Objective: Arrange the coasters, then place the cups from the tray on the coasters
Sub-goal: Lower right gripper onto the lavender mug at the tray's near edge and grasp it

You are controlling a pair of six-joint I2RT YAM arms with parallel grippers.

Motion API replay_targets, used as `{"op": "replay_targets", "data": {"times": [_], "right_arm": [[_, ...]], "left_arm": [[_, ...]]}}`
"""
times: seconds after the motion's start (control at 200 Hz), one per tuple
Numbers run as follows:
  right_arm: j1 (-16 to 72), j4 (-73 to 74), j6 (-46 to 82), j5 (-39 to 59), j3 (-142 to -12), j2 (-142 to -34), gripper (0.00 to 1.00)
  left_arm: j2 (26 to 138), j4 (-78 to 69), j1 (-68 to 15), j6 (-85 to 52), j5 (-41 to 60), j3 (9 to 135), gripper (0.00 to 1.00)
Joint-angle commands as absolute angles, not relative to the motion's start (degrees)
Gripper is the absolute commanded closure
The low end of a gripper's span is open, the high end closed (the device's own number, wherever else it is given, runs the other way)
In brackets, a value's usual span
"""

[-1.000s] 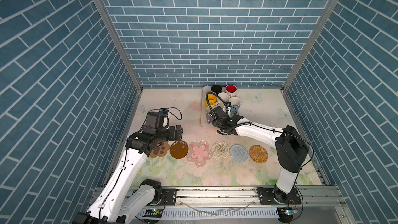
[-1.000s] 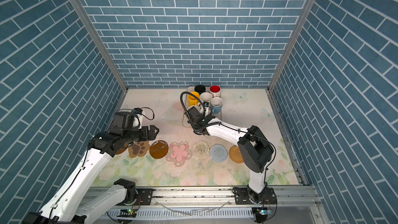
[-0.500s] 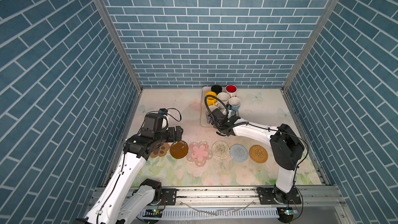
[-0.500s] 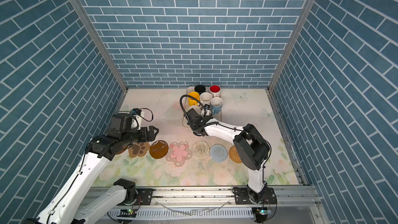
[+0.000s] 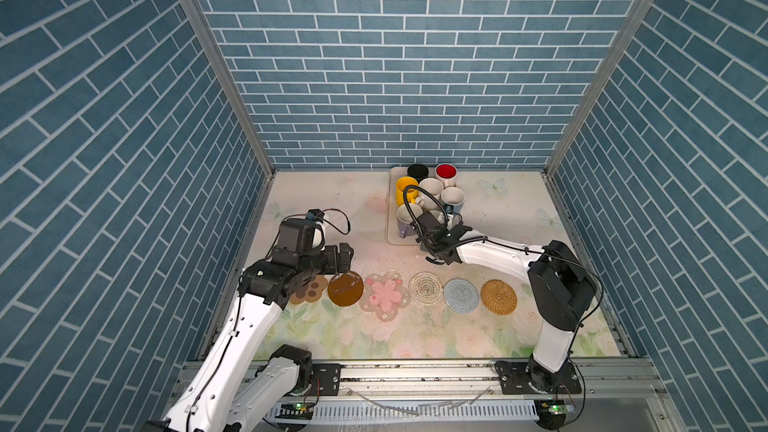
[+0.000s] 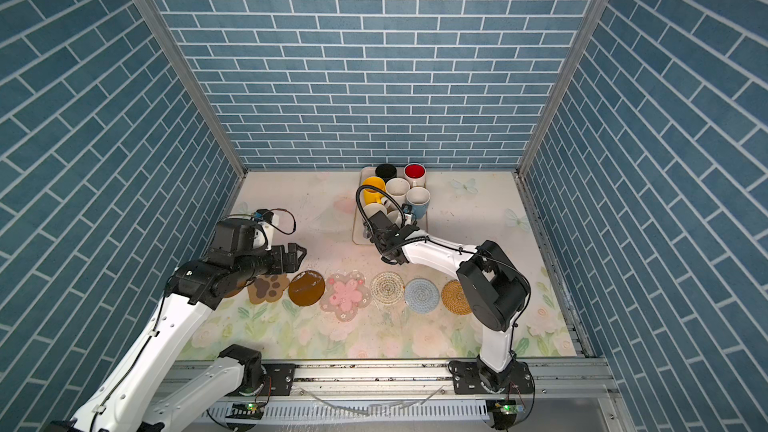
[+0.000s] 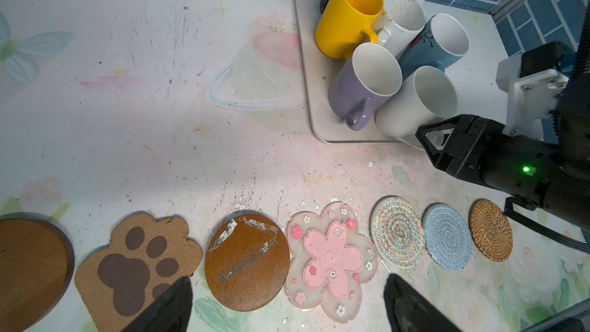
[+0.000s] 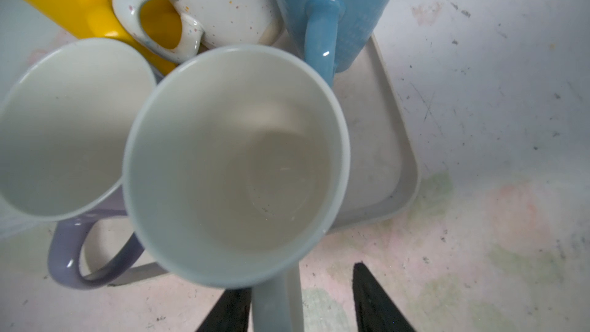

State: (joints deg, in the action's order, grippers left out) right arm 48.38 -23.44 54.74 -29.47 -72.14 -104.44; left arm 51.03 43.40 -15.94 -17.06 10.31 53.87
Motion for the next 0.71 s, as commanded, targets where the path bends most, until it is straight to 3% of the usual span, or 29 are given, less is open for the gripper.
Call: {"op": "replay_targets", "data": {"times": [0.0,0.19,0.395,0.7], "right_arm": [[48.25,-24.16,50.74,-28.27,-71.41,-101.26,0.37],[49.53,-29.49,49.48,-28.84,-73.70,-97.92,0.29],[52.81,-33.58,50.46,-30.90,-78.05,-96.56,0.27],[56.51,-35.95,53.43,-29.69,-93.07,-108.17,0.28]], "left_arm": [[51.20,43.28,-16.19,-16.25,9.84,53.53,0.05],[51.23,43.56,-15.32,-16.24,9.58,53.78,0.05],[50.72,43.64,-14.24,-16.18,9.40,53.74,0.05],[50.73,43.77,-14.15,-16.60,9.40,53.70,0.05]]}}
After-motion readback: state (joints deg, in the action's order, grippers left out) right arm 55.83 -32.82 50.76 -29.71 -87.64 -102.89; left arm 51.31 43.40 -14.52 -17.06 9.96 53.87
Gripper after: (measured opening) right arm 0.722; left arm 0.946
